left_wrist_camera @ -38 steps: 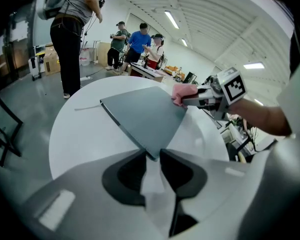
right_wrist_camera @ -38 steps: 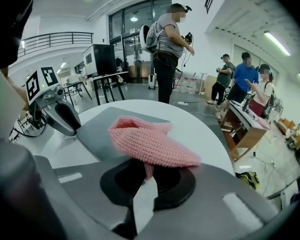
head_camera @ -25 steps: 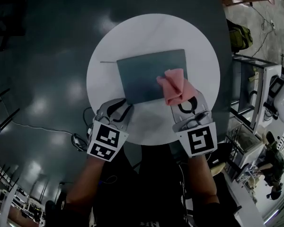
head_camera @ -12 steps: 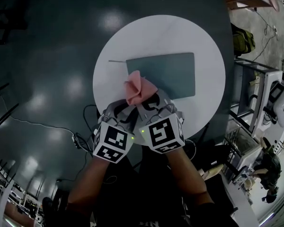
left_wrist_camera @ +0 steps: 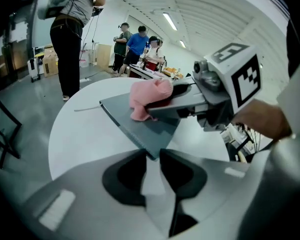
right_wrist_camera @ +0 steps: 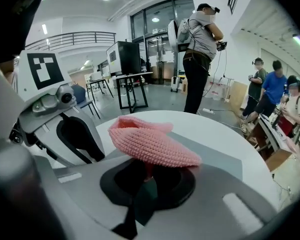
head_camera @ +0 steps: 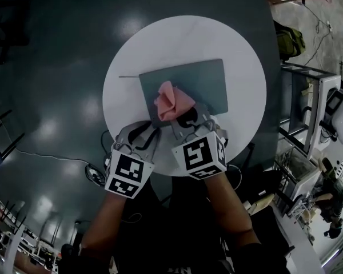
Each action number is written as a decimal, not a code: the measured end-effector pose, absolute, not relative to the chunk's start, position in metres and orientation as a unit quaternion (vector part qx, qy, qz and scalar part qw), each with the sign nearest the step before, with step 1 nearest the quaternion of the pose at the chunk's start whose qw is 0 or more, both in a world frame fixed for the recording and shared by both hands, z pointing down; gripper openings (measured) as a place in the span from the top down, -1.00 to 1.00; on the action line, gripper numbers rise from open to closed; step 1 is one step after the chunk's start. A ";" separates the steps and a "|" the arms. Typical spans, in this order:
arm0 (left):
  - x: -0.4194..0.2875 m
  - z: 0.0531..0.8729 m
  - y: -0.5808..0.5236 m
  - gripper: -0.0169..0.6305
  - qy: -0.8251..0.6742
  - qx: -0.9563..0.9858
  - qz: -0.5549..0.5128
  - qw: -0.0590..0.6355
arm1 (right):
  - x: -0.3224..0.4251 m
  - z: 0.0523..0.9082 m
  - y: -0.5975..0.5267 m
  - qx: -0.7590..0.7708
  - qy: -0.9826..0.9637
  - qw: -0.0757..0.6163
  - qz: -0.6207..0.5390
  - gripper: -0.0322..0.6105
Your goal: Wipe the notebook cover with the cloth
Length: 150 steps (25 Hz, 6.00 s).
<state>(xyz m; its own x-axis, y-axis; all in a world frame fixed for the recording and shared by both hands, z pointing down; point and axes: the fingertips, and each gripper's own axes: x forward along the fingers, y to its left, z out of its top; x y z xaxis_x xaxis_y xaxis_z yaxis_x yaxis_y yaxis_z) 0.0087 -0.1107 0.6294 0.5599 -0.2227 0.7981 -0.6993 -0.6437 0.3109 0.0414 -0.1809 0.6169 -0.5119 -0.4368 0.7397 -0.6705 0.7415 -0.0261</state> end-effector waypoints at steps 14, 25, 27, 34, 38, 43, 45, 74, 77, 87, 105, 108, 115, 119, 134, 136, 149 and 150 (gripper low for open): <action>0.016 0.627 -0.111 0.67 -0.287 0.819 0.390 0.308 | 0.177 0.617 -0.205 0.417 -0.802 0.396 0.159 0.82; 0.017 0.628 -0.108 0.67 -0.285 0.822 0.384 0.310 | 0.218 0.607 -0.217 0.465 -0.768 0.414 0.151 0.82; 0.016 0.629 -0.108 0.67 -0.286 0.821 0.386 0.308 | 0.197 0.585 -0.221 0.462 -0.791 0.375 0.139 0.82; 0.009 0.628 -0.112 0.67 -0.280 0.822 0.387 0.311 | 0.055 0.553 -0.216 0.356 -0.869 0.316 0.136 0.82; 0.007 0.629 -0.110 0.67 -0.283 0.822 0.386 0.308 | 0.003 0.576 -0.205 0.321 -0.877 0.316 0.168 0.82; 0.006 0.629 -0.110 0.67 -0.282 0.823 0.384 0.308 | -0.016 0.607 -0.200 0.308 -0.867 0.357 0.161 0.82; 0.006 0.629 -0.111 0.67 -0.281 0.823 0.385 0.308 | -0.015 0.614 -0.200 0.306 -0.862 0.373 0.155 0.82; 0.018 0.628 -0.111 0.67 -0.286 0.819 0.400 0.297 | 0.201 0.622 -0.247 0.453 -0.772 0.417 0.156 0.82; 0.018 0.629 -0.109 0.67 -0.286 0.821 0.396 0.297 | 0.213 0.621 -0.247 0.468 -0.758 0.426 0.156 0.82; 0.014 0.629 -0.109 0.67 -0.281 0.824 0.390 0.301 | 0.055 0.569 -0.244 0.390 -0.855 0.308 0.148 0.82; 0.007 0.629 -0.110 0.68 -0.273 0.828 0.384 0.305 | 0.008 0.617 -0.245 0.342 -0.844 0.394 0.127 0.82; 0.006 0.628 -0.110 0.68 -0.275 0.827 0.387 0.302 | 0.042 0.617 -0.251 0.363 -0.832 0.400 0.128 0.82; 0.014 0.629 -0.107 0.67 -0.286 0.819 0.397 0.301 | 0.136 0.619 -0.263 0.413 -0.799 0.415 0.136 0.82; 0.011 0.627 -0.108 0.67 -0.293 0.817 0.391 0.306 | 0.165 0.618 -0.269 0.427 -0.790 0.418 0.138 0.82; 0.003 0.615 -0.105 0.67 -0.251 0.828 0.385 0.320 | 0.221 0.562 -0.251 0.507 -0.765 0.360 0.169 0.82; -0.009 0.601 -0.111 0.74 -0.247 0.830 0.388 0.316 | 0.197 0.536 -0.244 0.498 -0.784 0.331 0.166 0.82; -0.095 0.306 -0.193 0.94 -0.225 0.944 0.164 0.175 | 0.034 0.268 -0.211 0.466 -0.874 0.111 0.081 0.82; -0.101 0.279 -0.193 0.94 -0.214 0.953 0.145 0.160 | 0.028 0.246 -0.205 0.472 -0.873 0.099 0.070 0.82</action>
